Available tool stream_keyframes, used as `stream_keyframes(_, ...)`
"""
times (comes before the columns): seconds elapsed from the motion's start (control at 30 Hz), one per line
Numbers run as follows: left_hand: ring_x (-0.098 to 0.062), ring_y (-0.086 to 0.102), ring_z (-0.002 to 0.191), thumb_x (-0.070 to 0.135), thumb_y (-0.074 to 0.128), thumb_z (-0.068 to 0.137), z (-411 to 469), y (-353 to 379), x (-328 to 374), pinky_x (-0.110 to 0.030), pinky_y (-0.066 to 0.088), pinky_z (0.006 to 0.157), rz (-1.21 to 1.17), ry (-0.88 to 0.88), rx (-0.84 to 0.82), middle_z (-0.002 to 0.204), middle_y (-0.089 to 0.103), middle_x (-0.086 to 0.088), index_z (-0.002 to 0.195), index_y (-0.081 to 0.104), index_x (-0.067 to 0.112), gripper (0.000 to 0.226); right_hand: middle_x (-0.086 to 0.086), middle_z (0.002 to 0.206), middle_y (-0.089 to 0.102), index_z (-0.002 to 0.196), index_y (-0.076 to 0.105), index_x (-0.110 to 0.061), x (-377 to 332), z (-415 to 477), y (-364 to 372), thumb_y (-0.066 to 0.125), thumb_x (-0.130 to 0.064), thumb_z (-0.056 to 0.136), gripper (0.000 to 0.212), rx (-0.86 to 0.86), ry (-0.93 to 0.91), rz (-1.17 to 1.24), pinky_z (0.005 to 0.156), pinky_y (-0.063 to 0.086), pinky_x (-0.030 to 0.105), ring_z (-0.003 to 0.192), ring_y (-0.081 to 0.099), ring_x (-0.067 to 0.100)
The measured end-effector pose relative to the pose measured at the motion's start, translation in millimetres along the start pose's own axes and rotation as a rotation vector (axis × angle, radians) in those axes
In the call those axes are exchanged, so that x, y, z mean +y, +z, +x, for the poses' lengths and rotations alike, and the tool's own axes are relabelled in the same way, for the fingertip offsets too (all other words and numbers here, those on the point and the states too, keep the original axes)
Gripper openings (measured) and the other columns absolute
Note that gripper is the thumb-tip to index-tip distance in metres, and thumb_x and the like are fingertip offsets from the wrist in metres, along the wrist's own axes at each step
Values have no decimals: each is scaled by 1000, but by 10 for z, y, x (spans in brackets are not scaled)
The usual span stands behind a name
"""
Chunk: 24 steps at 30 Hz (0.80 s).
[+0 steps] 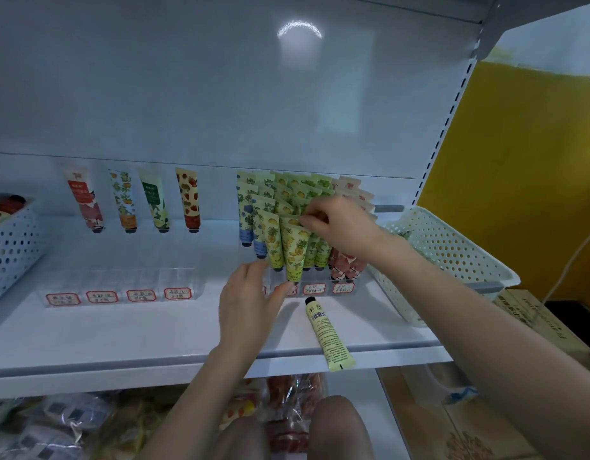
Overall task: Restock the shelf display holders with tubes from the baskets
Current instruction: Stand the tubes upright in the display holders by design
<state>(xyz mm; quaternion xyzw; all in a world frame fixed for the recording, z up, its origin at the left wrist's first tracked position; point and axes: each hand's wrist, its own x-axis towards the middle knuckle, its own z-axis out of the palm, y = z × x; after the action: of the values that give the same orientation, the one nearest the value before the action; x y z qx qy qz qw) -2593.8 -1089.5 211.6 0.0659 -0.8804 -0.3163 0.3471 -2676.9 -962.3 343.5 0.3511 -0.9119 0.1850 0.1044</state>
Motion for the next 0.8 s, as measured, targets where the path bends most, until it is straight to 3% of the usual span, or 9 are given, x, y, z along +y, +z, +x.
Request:
stream_keyframes(0.1, -32, 58, 95, 30, 76, 74, 108, 80, 104, -41, 49, 73, -81, -44, -5, 103, 62, -16, 121, 55, 1, 59, 6, 90, 66, 93, 66, -6, 44, 86, -33, 54, -26, 93, 23, 60, 19, 76, 59, 38, 23, 72, 53, 13)
stream_keyframes(0.2, -27, 54, 100, 28, 73, 78, 169, 141, 185, -37, 46, 77, -157, -74, 10, 108, 60, -12, 125, 52, 5, 57, 3, 88, 65, 94, 66, -11, 12, 211, -61, 58, -35, 90, 25, 122, 44, 126, 63, 43, 25, 77, 56, 14)
stream_keyframes(0.3, -24, 54, 100, 26, 72, 80, 187, 186, 207, -31, 43, 78, -195, -92, 26, 109, 59, -9, 123, 54, 7, 50, -1, 92, 59, 100, 66, -16, -69, 364, -47, 58, -36, 89, 24, 48, 50, -14, 60, 41, 25, 81, 56, 15)
stream_keyframes(0.37, -23, 55, 99, 24, 71, 81, 193, 208, 200, -28, 42, 77, -198, -87, 41, 107, 60, -9, 121, 55, 6, 46, -1, 99, 61, 100, 68, -17, -89, 467, -35, 56, -30, 92, 20, 30, 66, -89, 67, 47, 28, 89, 60, 18)
stream_keyframes(0.6, -22, 57, 93, 19, 68, 84, 211, 252, 161, -27, 43, 75, -208, -55, 42, 102, 61, -8, 116, 59, 6, 36, 10, 113, 52, 108, 64, -7, -187, 661, 83, 43, -17, 97, 26, 3, 20, -280, 77, 46, 31, 102, 55, 26)
stream_keyframes(0.8, -21, 56, 92, 19, 67, 85, 206, 250, 170, -25, 41, 74, -215, -67, 30, 102, 61, -9, 117, 58, 6, 36, 9, 115, 54, 112, 63, -8, -176, 661, 128, 44, -19, 98, 26, -15, 12, -270, 79, 45, 30, 104, 54, 24)
